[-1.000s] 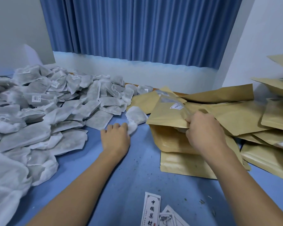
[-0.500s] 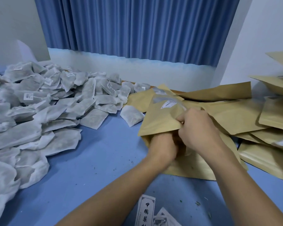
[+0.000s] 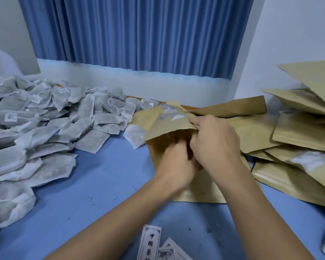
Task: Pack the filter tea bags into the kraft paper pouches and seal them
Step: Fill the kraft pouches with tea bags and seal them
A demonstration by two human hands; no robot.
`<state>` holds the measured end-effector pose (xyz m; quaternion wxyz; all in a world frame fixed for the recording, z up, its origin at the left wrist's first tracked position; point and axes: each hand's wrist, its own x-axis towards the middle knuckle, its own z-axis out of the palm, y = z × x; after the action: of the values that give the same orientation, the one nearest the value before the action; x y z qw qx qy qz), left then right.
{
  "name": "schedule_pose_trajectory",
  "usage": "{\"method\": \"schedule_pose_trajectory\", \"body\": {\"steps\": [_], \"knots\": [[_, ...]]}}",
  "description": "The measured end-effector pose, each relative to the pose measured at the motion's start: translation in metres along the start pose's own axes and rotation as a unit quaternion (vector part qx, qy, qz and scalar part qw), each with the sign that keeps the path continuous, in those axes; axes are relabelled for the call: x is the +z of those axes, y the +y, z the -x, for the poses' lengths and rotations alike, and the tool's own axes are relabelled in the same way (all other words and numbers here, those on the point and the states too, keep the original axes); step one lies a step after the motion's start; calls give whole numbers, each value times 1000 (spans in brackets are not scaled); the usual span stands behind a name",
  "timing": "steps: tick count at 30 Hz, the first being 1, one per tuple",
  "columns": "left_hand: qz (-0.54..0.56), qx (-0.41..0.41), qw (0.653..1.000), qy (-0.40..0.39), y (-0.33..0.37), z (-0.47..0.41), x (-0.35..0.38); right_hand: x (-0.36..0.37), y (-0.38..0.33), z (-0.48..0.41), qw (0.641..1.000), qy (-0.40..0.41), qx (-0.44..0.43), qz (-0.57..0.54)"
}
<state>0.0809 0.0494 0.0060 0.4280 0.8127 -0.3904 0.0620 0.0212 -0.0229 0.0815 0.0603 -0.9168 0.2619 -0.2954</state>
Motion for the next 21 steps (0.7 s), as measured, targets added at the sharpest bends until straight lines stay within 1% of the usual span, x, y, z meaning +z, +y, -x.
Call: {"method": "schedule_pose_trajectory", "body": {"steps": [1, 2, 3, 4, 5, 6, 7, 8, 9, 10, 11, 12, 13, 14, 15, 16, 17, 18, 19, 20, 21], "knots": [[-19, 70, 996, 47, 1, 18, -5, 2, 2, 2, 1000, 6, -4, 1], [-36, 146, 986, 77, 1, 40, -8, 4, 3, 3, 1000, 12, -6, 4], [-21, 198, 974, 112, 0, 62, -7, 5, 6, 4, 1000, 18, -4, 5], [23, 199, 970, 136, -3, 84, -5, 5, 9, 5, 1000, 21, 2, 1], [97, 149, 973, 150, -1, 99, -6, 5, 13, 4, 1000, 24, 10, -6], [205, 51, 965, 156, 1, 107, -5, 3, 18, 3, 999, 22, 19, -13], [303, -70, 938, 154, 2, 112, -3, 1, 22, 1, 999, 16, 25, -20], [370, -171, 901, 148, 5, 114, -3, -2, 26, 1, 999, 12, 26, -29], [414, -233, 870, 130, 8, 114, -5, -6, 28, 3, 999, 17, 24, -37], [469, -249, 843, 86, 11, 113, -7, -11, 28, 8, 999, 30, 18, -41], [541, -223, 810, 32, 14, 109, -8, -15, 28, 18, 998, 48, 5, -42], [612, -201, 765, -17, 19, 104, -10, -17, 27, 30, 997, 62, -21, -38], [662, -189, 723, -50, 26, 100, -12, -17, 25, 44, 996, 53, -64, -30], [691, -200, 691, -61, 33, 97, -12, -14, 22, 62, 992, 7, -122, -20], [703, -239, 668, -53, 37, 95, -10, -8, 22, 81, 980, -64, -187, -15], [699, -297, 650, -25, 39, 93, -5, -2, 26, 98, 964, -137, -226, -24], [681, -350, 643, 4, 39, 92, 2, 1, 33, 111, 954, -187, -228, -45], [660, -379, 648, 27, 39, 95, 8, 3, 42, 122, 957, -194, -198, -81], [651, -383, 655, 35, 39, 96, 12, 3, 52, 131, 970, -141, -144, -136], [649, -370, 664, 39, 38, 97, 15, 0, 61, 138, 977, -45, -72, -193], [652, -352, 669, 47, 36, 99, 17, -3, 69, 145, 972, 47, 14, -232]]}}
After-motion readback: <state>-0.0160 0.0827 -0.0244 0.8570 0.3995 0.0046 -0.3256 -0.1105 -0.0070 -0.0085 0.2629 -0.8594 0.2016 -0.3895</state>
